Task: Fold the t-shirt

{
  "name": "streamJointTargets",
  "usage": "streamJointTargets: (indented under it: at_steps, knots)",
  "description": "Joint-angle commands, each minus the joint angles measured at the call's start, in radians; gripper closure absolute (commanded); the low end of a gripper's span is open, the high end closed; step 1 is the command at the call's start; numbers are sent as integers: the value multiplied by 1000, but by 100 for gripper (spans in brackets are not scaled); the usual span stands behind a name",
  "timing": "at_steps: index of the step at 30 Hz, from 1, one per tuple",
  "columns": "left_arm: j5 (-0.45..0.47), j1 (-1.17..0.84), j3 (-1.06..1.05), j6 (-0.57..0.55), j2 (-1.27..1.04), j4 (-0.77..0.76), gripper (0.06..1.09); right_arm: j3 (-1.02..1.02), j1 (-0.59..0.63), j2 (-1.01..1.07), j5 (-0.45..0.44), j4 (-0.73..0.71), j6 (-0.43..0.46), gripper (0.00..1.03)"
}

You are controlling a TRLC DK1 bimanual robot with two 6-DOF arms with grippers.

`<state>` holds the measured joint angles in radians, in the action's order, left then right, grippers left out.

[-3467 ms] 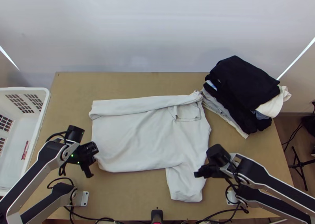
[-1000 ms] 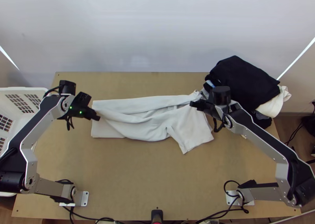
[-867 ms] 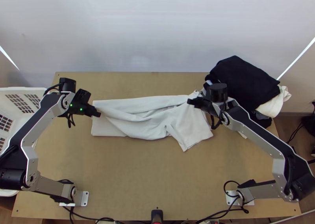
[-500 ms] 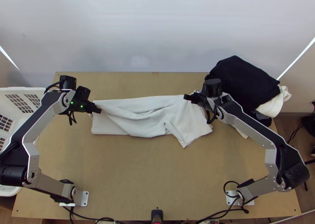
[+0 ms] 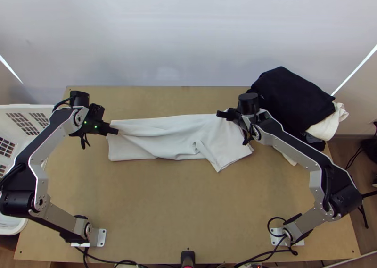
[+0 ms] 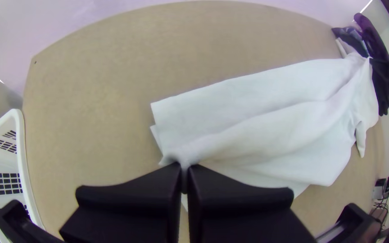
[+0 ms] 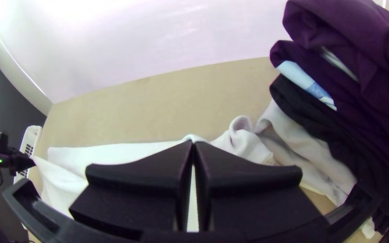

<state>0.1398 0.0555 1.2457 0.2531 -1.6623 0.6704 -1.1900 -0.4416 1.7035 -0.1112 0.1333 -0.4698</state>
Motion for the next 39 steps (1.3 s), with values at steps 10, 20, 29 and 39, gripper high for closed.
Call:
streamJointTargets:
  at_steps: [10,20,29,39]
  knots:
    - [-25,-2,21,-43,-63,-23,105,-37,-26,70,-105,-75,30,100]
    - [-71,7,46,-71,-114,-51,105,-92,-48,131,-166,-80,48,100]
    - [-88,15,66,-94,-168,-63,105,-132,-51,203,-208,-81,63,100]
    - [-85,14,54,-107,-103,-134,15,-117,-66,142,-268,-146,80,4]
